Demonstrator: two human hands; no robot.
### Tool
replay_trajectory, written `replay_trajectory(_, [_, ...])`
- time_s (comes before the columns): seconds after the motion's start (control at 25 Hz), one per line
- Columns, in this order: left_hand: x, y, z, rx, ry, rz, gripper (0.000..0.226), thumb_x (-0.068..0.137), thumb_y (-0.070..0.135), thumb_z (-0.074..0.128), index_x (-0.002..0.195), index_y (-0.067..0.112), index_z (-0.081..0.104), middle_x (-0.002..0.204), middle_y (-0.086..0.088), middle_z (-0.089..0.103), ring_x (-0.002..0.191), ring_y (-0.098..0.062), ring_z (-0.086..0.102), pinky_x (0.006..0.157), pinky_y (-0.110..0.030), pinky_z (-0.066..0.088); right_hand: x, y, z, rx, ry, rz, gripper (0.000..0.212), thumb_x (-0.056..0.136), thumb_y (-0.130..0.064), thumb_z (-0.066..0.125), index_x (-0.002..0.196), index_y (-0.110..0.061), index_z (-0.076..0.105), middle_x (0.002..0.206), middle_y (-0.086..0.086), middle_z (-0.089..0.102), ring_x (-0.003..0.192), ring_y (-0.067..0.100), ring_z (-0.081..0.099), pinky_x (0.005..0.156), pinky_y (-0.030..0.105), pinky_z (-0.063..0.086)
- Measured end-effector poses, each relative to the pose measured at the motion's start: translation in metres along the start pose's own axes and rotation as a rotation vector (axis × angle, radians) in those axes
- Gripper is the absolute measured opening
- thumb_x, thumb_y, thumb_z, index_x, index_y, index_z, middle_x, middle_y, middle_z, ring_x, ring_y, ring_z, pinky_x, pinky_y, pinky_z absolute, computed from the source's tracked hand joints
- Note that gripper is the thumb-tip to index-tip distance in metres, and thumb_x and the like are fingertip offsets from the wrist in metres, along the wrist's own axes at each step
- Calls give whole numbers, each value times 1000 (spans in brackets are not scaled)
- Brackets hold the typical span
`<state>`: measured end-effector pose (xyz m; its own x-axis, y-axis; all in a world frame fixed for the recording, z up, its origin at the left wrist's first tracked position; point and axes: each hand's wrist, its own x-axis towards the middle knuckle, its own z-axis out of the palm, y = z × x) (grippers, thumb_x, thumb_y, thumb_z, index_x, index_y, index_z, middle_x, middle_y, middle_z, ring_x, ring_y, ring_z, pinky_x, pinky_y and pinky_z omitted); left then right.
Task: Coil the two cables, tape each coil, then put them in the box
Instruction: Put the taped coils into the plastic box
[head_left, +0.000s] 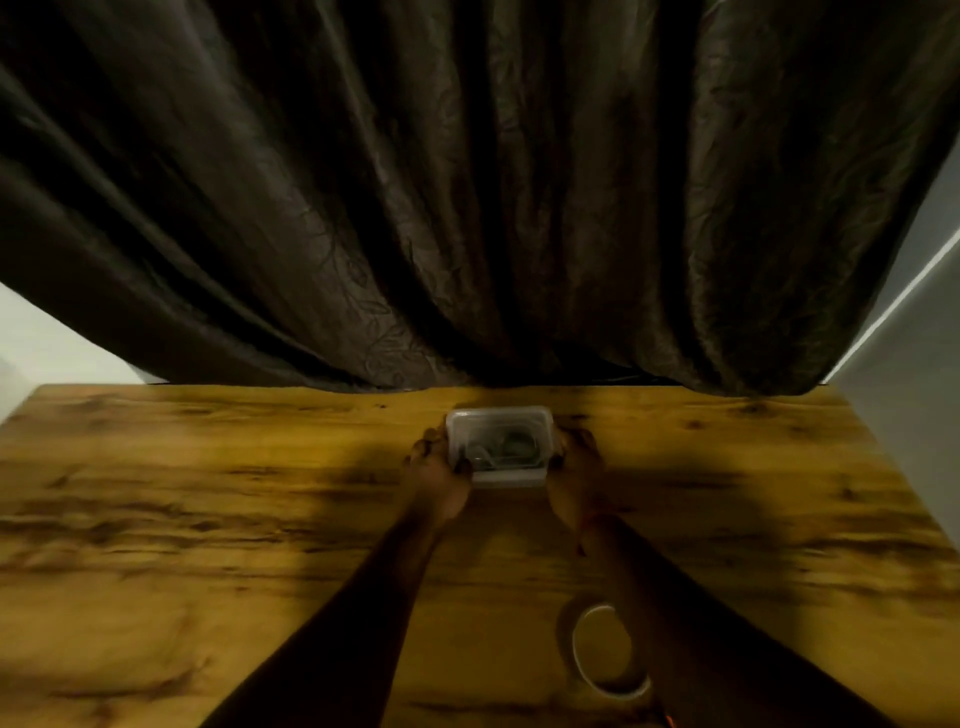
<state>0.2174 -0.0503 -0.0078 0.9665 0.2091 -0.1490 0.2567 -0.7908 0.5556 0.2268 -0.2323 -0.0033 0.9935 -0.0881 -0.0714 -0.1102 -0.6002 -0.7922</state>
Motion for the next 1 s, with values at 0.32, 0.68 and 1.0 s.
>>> replay_trajectory(0.32, [-11, -41, -11, 184, 55, -46, 69, 99, 40, 43, 157, 15, 13, 157, -19, 23, 134, -42, 30, 109, -49, 29, -13, -14, 48, 26, -30, -25, 50, 100, -4, 44, 148, -18, 40, 155, 9, 33, 140, 30, 37, 114, 37, 33])
replay_trajectory(0.68, [-108, -23, 19, 294, 169, 780, 56, 97, 43, 43, 150, 25, 36, 153, -10, 40, 138, -33, 38, 108, -55, 40, -82, 71, -62, -79, 110, -315, 51, 96, -50, 38, 139, -26, 52, 146, -3, 43, 133, 10, 43, 106, 29, 39])
replay_trajectory(1.0, [-195, -26, 111, 705, -178, 1137, 45, 100, 59, 29, 126, 37, 58, 156, 1, 40, 146, -30, 30, 117, -56, 20, -230, 188, -89, -641, 157, -516, 49, 93, -51, 41, 141, -40, 42, 144, -6, 42, 121, 24, 48, 82, 50, 51])
